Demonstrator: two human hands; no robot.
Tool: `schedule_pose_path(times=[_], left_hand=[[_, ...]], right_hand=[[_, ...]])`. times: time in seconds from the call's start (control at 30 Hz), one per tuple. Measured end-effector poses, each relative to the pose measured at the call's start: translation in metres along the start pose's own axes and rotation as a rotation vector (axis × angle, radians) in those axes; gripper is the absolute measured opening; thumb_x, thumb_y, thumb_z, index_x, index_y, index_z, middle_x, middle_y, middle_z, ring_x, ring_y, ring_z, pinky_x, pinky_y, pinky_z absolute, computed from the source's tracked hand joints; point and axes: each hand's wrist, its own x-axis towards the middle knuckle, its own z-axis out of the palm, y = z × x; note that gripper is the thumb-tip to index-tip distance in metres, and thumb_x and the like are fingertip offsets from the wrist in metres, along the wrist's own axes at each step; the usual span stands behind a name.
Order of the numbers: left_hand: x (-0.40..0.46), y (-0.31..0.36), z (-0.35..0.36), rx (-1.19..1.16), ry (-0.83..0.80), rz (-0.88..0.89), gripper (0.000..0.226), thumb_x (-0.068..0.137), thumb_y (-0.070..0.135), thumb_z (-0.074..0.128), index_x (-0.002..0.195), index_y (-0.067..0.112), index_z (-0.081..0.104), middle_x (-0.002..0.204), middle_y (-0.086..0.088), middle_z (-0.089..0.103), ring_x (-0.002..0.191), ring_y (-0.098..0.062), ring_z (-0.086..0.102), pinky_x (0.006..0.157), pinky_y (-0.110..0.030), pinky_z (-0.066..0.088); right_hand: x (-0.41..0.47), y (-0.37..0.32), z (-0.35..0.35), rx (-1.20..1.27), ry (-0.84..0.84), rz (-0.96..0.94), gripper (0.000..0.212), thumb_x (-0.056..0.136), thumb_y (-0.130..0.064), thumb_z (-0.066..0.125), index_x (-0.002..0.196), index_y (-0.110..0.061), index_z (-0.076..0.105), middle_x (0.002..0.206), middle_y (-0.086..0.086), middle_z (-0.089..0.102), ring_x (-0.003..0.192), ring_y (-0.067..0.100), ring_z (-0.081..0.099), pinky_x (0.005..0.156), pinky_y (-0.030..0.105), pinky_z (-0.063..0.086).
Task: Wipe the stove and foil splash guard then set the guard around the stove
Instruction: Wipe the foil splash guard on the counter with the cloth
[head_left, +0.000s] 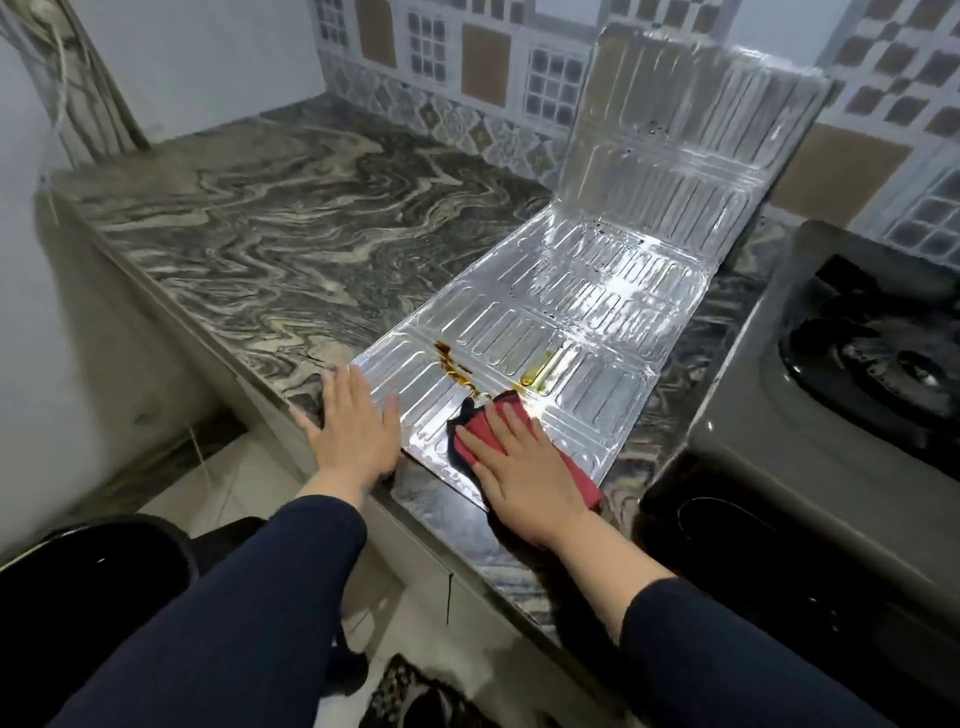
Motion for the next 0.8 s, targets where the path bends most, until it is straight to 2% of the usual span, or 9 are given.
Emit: schedule_pose_path(times=[0.17, 0.37, 0.53, 0.8], left_hand=[[0.044, -0.008, -0.001, 0.072, 0.034, 0.067, 0.068, 0.098, 0.048, 0.014, 0.151, 0.009, -0.005, 0.16, -0.005, -0.013, 0.147, -0.017, -0.015, 0.112, -0.059, -0.011], [0.06, -0.013, 0.014, 0.172, 0.001, 0.165, 0.074, 0.093, 0.057, 0.003, 0.151, 0.011, -0.004, 0.16, -0.003, -0.013, 0.147, -0.015, -0.016, 0.112, -0.063, -0.011], [0.063, -0.016, 0.014, 0.181, 0.004, 0.205, 0.075, 0.092, 0.057, 0.0, 0.151, 0.011, -0.003, 0.16, -0.002, -0.013, 0.146, -0.014, -0.017, 0.113, -0.063, -0.009], [0.064, -0.015, 0.015, 0.226, 0.021, 0.203, 0.073, 0.092, 0.057, -0.003, 0.151, 0.013, -0.003, 0.16, -0.001, -0.013, 0.146, -0.013, -0.018, 0.112, -0.06, -0.014]], right_hand=[[0.005, 0.002, 0.001, 0.05, -0.015, 0.038, 0.053, 0.093, -0.056, 0.008, 0.145, -0.049, 0.014, 0.16, -0.003, -0.006, 0.148, 0.019, -0.011, 0.117, 0.039, -0.013], [0.009, -0.001, 0.001, 0.081, 0.001, 0.12, 0.056, 0.088, -0.062, 0.001, 0.142, -0.054, 0.014, 0.16, -0.005, -0.006, 0.147, 0.017, -0.013, 0.118, 0.04, -0.011], [0.04, 0.015, -0.002, 0.106, 0.069, 0.332, 0.049, 0.096, -0.057, 0.016, 0.144, -0.052, 0.011, 0.161, -0.003, -0.007, 0.147, 0.019, -0.015, 0.118, 0.045, -0.008], [0.112, 0.098, -0.024, 0.085, 0.099, 0.623, 0.052, 0.096, -0.054, 0.015, 0.147, -0.047, 0.008, 0.161, 0.005, -0.008, 0.148, 0.026, -0.01, 0.116, 0.052, -0.008]])
